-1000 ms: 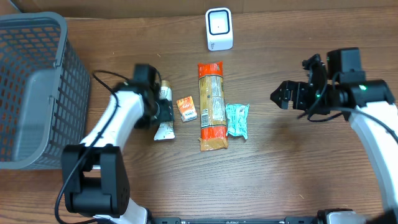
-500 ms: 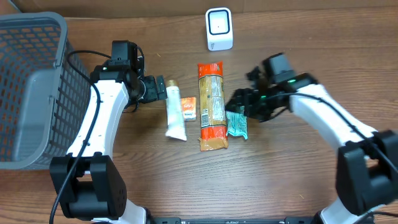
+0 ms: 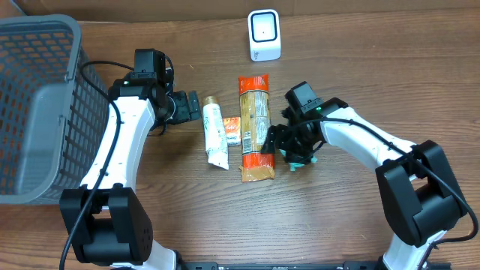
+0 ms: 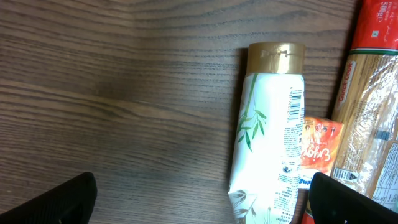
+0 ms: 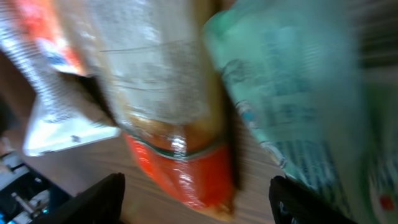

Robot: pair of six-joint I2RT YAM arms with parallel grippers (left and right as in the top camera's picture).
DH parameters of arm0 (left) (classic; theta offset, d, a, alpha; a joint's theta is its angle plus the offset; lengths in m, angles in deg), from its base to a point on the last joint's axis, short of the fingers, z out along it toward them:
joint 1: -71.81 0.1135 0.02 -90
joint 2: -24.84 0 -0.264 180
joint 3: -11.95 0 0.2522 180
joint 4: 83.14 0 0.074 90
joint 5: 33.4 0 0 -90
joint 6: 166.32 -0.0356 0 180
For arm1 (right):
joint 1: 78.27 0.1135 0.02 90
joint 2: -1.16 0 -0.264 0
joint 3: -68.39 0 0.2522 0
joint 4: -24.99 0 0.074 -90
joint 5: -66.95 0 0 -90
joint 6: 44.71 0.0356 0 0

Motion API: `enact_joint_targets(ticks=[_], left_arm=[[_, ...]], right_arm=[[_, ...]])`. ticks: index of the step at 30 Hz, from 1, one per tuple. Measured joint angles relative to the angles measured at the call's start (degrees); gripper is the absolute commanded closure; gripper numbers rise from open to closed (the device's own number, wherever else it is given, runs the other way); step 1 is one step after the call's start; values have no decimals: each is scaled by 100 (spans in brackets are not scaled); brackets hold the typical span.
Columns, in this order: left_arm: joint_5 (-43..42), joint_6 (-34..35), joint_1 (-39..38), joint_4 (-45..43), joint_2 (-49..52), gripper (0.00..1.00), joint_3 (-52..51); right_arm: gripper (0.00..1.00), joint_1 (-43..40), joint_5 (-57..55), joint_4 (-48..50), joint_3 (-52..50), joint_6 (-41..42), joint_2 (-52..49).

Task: Scan the item barcode
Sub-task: 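Lower the right gripper onto the green wipes pack and grasp it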

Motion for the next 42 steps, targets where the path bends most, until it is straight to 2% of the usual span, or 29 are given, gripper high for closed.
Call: enact_joint_targets(ticks=[7, 13, 18, 22, 26, 33, 35, 39, 42], left_arm=[[0, 0, 0, 0, 0, 0, 0], [-2, 0, 0, 0, 0, 0, 0], [0, 0, 0, 0, 0, 0, 0], [0, 0, 0, 0, 0, 0, 0], [0, 0, 0, 2, 0, 0, 0], [0, 0, 0, 0, 0, 0, 0], [0, 0, 0, 0, 0, 0, 0], [0, 0, 0, 2, 0, 0, 0], [0, 0, 0, 0, 0, 0, 0]], right_arm=[[21, -973, -225, -824, 85, -975, 0], [9, -1814, -125, -1572, 719, -2079, 101], [7, -2111, -68, -1384, 944, -3211, 280], [9, -2131, -52, -1075, 946, -3969, 219], [23, -2098, -50, -1419, 951, -4006, 39], [28, -2079, -76, -1875, 846, -3685, -142], [35, -2052, -76, -1711, 686, -3637, -142], [57, -1899, -28, -1375, 232, -3589, -142], [78, -1751, 22, -1250, 15, -3445, -142]])
